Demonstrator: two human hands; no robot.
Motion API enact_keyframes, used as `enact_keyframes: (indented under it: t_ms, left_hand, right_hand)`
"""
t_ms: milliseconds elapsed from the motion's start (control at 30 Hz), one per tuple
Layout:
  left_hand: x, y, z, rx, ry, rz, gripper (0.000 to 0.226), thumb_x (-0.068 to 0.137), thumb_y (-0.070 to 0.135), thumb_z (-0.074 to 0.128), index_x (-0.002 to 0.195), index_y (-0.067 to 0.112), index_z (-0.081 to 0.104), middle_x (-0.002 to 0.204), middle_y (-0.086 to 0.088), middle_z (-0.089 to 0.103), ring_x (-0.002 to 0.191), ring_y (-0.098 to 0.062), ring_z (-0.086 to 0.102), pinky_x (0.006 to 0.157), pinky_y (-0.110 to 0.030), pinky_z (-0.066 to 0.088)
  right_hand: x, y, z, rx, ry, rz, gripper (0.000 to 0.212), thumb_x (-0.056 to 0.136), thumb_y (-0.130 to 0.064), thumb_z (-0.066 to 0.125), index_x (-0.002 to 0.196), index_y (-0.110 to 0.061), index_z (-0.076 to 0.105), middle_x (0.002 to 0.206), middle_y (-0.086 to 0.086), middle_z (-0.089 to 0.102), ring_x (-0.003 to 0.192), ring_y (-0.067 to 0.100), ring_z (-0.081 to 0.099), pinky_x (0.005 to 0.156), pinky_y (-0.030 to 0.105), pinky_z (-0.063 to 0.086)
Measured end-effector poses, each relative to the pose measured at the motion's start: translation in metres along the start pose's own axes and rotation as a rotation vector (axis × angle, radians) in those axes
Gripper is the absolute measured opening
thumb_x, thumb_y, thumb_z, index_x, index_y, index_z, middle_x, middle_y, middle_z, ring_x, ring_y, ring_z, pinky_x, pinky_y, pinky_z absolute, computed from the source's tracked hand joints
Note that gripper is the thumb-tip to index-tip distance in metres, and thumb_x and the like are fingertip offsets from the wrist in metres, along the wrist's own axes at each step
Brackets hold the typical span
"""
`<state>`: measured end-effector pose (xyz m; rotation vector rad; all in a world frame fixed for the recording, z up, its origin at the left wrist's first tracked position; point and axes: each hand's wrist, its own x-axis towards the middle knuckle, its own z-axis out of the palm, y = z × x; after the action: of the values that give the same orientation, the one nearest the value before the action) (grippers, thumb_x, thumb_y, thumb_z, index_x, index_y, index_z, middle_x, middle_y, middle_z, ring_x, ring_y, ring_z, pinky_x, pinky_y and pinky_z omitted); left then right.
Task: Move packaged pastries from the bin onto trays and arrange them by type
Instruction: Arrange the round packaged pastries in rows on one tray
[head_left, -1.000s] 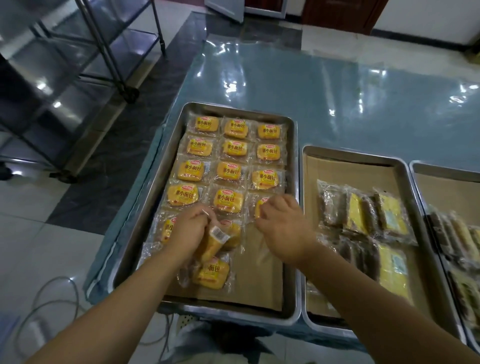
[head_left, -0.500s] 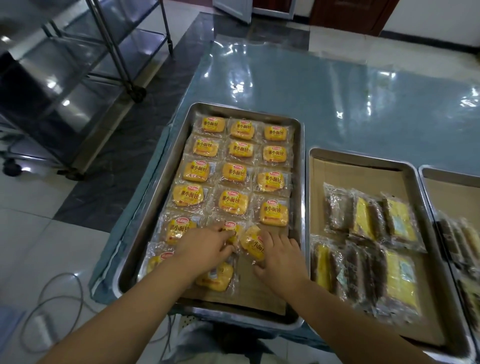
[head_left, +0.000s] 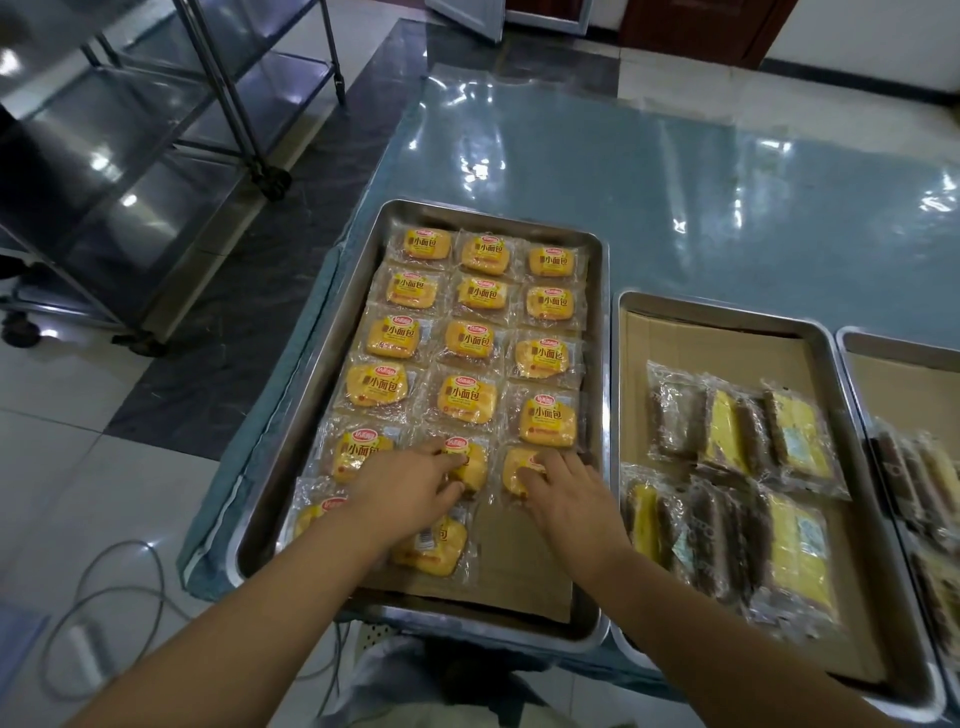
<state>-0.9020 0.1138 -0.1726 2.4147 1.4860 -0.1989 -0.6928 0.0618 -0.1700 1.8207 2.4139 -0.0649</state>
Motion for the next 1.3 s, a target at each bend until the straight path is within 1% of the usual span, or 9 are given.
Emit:
enact_keyframes:
  t_ms: [167,300,400,600,700,800,967,1167,1300]
  left_hand:
    - [-0.002,0.004,-0.009,-0.189,0.134,-0.059,0.042,0.091,0.053,0.042,0.13,0.04,0.048,0.141,0.013,0.045,0.1,-0.011,0.061,0.07,-0.026,0.046]
    - [-0.003,0.019,-0.026,-0.793,0.374,-0.292,0.028,0.088,0.054,0.045,0.078,0.032,0.059,0.07,0.009,0.063,0.062,-0.007,0.057,0.053,-0.031,0.043]
    - [0.002,0.027,-0.034,-0.957,0.401,-0.32,0.036,0.09,0.046,0.051,0.068,0.018,0.056,0.066,-0.004,0.06,0.064,-0.021,0.058,0.062,-0.041,0.046]
    - [0.003,0.034,-0.033,-1.054,0.262,-0.253,0.033,0.086,0.042,0.059,0.073,0.012,0.061,0.068,0.0,0.064,0.058,-0.004,0.056,0.058,-0.03,0.045]
    - [-0.001,0.033,-0.032,-1.119,0.116,-0.154,0.007,0.081,0.025,0.071,0.076,0.024,0.066,0.074,0.003,0.068,0.07,-0.011,0.064,0.065,-0.029,0.054]
    - [-0.004,0.038,-0.031,-1.154,0.073,-0.135,0.014,0.083,0.01,0.068,0.076,0.022,0.066,0.071,0.004,0.068,0.066,-0.008,0.065,0.061,-0.023,0.053]
    - [-0.009,0.047,-0.029,-1.403,0.008,-0.223,0.016,0.09,0.001,0.056,0.085,0.013,0.066,0.078,-0.001,0.07,0.071,-0.014,0.067,0.065,-0.026,0.056]
    - [-0.012,0.031,-0.014,-0.952,0.077,-0.216,0.025,0.086,0.009,0.063,0.091,0.033,0.061,0.101,0.012,0.061,0.096,-0.007,0.056,0.081,-0.025,0.047]
    - [-0.02,0.018,0.0,-0.549,0.147,-0.015,0.025,0.075,0.027,0.074,0.094,0.039,0.062,0.095,0.02,0.051,0.1,-0.007,0.043,0.087,-0.03,0.036]
  right_hand:
    - [0.001,-0.004,0.002,0.224,0.084,0.009,0.034,0.085,-0.022,0.064,0.119,-0.019,0.059,0.119,0.005,0.055,0.111,0.023,0.05,0.09,0.033,0.041]
    - [-0.001,-0.027,-0.014,0.959,0.071,0.087,0.024,0.089,-0.033,0.059,0.112,-0.029,0.061,0.099,-0.012,0.061,0.089,-0.002,0.053,0.074,0.014,0.042]
    - [0.001,-0.04,-0.021,1.311,0.033,0.218,0.014,0.09,-0.031,0.059,0.102,-0.037,0.056,0.084,-0.009,0.064,0.076,0.001,0.059,0.067,0.018,0.05]
    - [0.003,-0.03,-0.028,1.492,0.145,0.477,0.015,0.08,-0.012,0.071,0.083,-0.023,0.061,0.064,-0.008,0.062,0.061,0.006,0.057,0.056,0.02,0.05]
    - [-0.004,-0.019,-0.029,1.4,0.23,0.478,0.019,0.077,-0.013,0.075,0.078,-0.025,0.06,0.063,-0.01,0.056,0.059,0.003,0.05,0.056,0.017,0.047]
    - [-0.017,-0.011,-0.029,1.291,0.267,0.417,0.019,0.078,-0.019,0.073,0.09,-0.029,0.063,0.073,-0.011,0.062,0.067,-0.002,0.056,0.061,0.015,0.05]
    - [-0.035,-0.002,-0.022,1.18,0.067,0.331,0.03,0.083,-0.028,0.064,0.109,-0.041,0.06,0.091,-0.014,0.068,0.08,0.005,0.064,0.074,0.032,0.057]
    - [-0.052,0.011,-0.003,0.259,0.352,-0.166,0.041,0.067,-0.025,0.081,0.107,-0.023,0.071,0.099,-0.004,0.071,0.076,0.012,0.067,0.058,0.028,0.057]
    - [-0.061,0.008,0.006,0.073,0.233,-0.294,0.043,0.067,-0.05,0.075,0.104,-0.028,0.071,0.106,-0.008,0.068,0.087,0.011,0.064,0.067,0.024,0.054]
